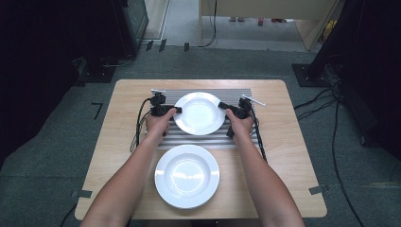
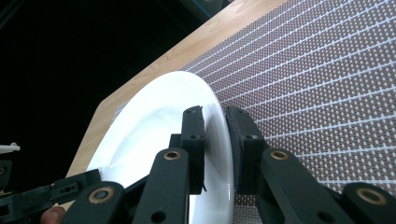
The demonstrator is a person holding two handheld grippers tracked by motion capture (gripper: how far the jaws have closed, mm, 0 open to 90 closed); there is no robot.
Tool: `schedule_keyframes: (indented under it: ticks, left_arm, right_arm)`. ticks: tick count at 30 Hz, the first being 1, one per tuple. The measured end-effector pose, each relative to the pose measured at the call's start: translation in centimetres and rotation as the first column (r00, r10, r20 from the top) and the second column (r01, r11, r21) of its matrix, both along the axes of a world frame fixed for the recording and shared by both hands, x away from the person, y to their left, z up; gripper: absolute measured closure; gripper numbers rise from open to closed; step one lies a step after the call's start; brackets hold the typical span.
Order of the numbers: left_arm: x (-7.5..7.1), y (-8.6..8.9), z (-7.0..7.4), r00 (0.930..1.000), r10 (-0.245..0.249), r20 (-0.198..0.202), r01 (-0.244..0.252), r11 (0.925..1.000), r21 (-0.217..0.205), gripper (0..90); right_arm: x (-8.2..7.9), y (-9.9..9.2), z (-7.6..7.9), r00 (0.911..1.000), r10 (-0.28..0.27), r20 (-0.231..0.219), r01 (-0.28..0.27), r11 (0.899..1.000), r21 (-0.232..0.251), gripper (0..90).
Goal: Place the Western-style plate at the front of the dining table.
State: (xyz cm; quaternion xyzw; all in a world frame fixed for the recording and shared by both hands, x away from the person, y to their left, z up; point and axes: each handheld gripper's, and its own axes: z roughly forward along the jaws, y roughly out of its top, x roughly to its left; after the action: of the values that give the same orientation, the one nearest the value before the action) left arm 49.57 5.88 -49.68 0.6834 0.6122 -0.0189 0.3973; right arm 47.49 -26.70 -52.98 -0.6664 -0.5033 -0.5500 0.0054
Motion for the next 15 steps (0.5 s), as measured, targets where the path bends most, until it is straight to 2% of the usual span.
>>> schedule_keyframes:
  ticks: [5,8,9,10,11,12,13,14,15]
  left_arm:
    - [0.08,0.03,-0.26,1.0000,-0.005,-0.004,0.005,0.9999,-0.014,68.4]
    - [0.10,-0.27,-0.44,0.9993,-0.033,-0.018,0.033,0.9994,0.007,66.6]
    - [0.07,-0.51,-0.53,0.9987,-0.047,-0.016,0.048,0.9984,0.030,63.8]
    - [-0.04,-0.67,-0.45,0.9986,-0.053,0.004,0.053,0.9975,0.047,61.4]
    - [-0.04,-0.67,-0.45,0.9986,-0.053,0.004,0.053,0.9975,0.047,55.3]
    - [-0.12,-0.72,-0.31,0.9984,-0.051,0.024,0.049,0.9967,0.065,55.3]
    - [-0.17,-0.56,-0.14,0.9986,-0.036,0.037,0.033,0.9970,0.070,49.5]
    - [-0.20,-0.11,0.16,0.9984,-0.005,0.056,0.001,0.9978,0.067,43.3]
    - [-0.22,0.10,0.31,0.9978,0.007,0.065,-0.011,0.9977,0.068,41.1]
  right_arm:
    - [-0.22,0.20,-0.02,0.9998,-0.015,0.015,0.015,1.000,-0.018,78.4]
    - [-0.26,0.37,0.07,0.9996,-0.024,0.018,0.024,0.999,-0.035,77.7]
    - [-0.30,0.42,0.13,0.9996,-0.025,0.015,0.026,0.999,-0.039,77.2]
    - [-0.35,0.53,0.19,0.9995,-0.027,0.019,0.028,0.998,-0.053,76.2]
    - [-0.43,0.65,0.28,0.9994,-0.020,0.029,0.022,0.996,-0.082,74.1]
    - [-0.43,0.65,0.28,0.9994,-0.020,0.029,0.022,0.996,-0.082,74.1]
    - [-0.58,0.78,0.38,0.9983,-0.009,0.058,0.015,0.993,-0.115,68.7]
    - [-0.83,0.68,0.54,0.9966,-0.014,0.082,0.022,0.995,-0.101,60.8]
    - [-0.91,0.51,0.69,0.9954,-0.028,0.091,0.036,0.996,-0.080,58.6]
